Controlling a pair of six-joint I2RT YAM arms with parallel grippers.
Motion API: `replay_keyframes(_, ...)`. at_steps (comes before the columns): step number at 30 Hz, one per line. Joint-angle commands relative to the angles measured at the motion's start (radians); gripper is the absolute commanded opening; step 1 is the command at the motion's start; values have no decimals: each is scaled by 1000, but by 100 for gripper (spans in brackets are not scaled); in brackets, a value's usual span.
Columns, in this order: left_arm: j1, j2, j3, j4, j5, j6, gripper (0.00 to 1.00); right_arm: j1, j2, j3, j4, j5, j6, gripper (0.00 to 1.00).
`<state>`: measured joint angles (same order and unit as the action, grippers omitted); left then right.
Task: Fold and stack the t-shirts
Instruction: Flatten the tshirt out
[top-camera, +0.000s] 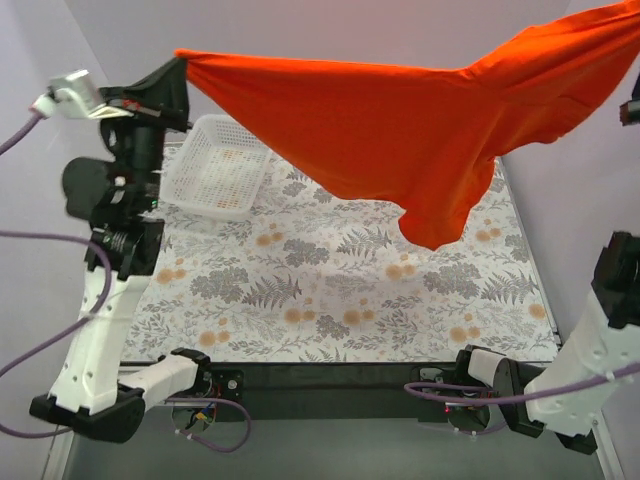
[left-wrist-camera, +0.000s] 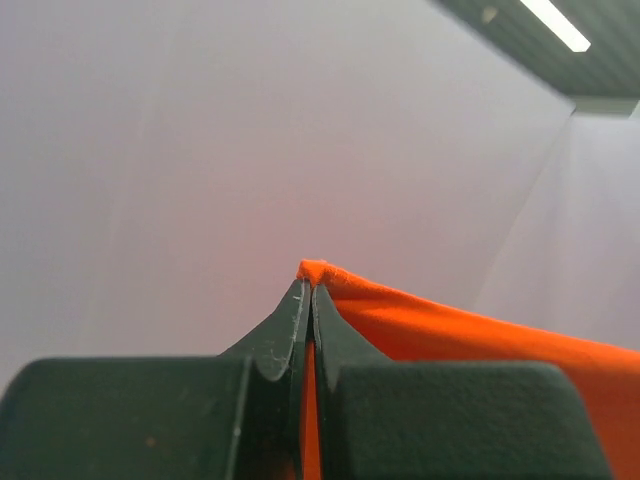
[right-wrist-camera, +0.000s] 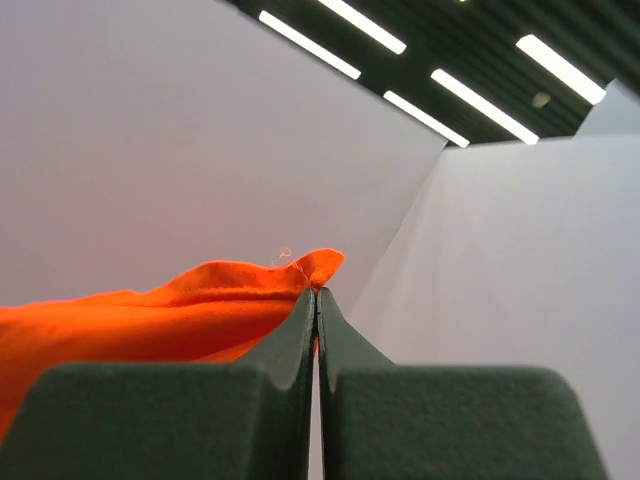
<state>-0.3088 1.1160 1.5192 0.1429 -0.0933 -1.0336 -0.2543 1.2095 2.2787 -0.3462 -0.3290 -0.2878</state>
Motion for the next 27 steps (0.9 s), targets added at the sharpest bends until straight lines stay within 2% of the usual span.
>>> replay_keyframes(1, 8, -71, 56, -3, -57, 17, 0, -7, -28, 76, 44, 107, 3, 1)
replay_keyframes(5, 7, -82, 82, -51, -54, 6, 0, -5, -57, 55, 78, 108, 15, 1)
replay_keyframes(12, 7, -38, -42, -83, -59, -9, 0, -5, -44, -82, 84, 74, 15, 1)
replay_keyframes(16, 8, 62, -141, -63, -22, -20, 0, -7, -24, -224, 96, 10, 7, 1)
replay_keyframes(19, 8, 132, -191, -20, 7, -20, 0, -5, -39, -445, 133, -94, 1, 1)
replay_keyframes(20, 7, 187, -221, -5, 15, -23, 0, -5, -48, -594, 151, -122, -4, 1)
replay_keyframes(22, 7, 257, -235, 30, 36, -14, 0, -3, -71, -744, 228, -180, -16, 1)
replay_keyframes(23, 7, 328, -241, 44, 43, -13, 0, -3, -74, -862, 248, -189, -25, 1)
replay_keyframes(26, 5, 506, -220, 93, 50, 6, 0, -2, -44, -1027, 329, -209, -65, 1)
replay_keyframes(27, 5, 552, -208, 101, 53, 13, 0, 0, -7, -1126, 343, -209, -77, 1)
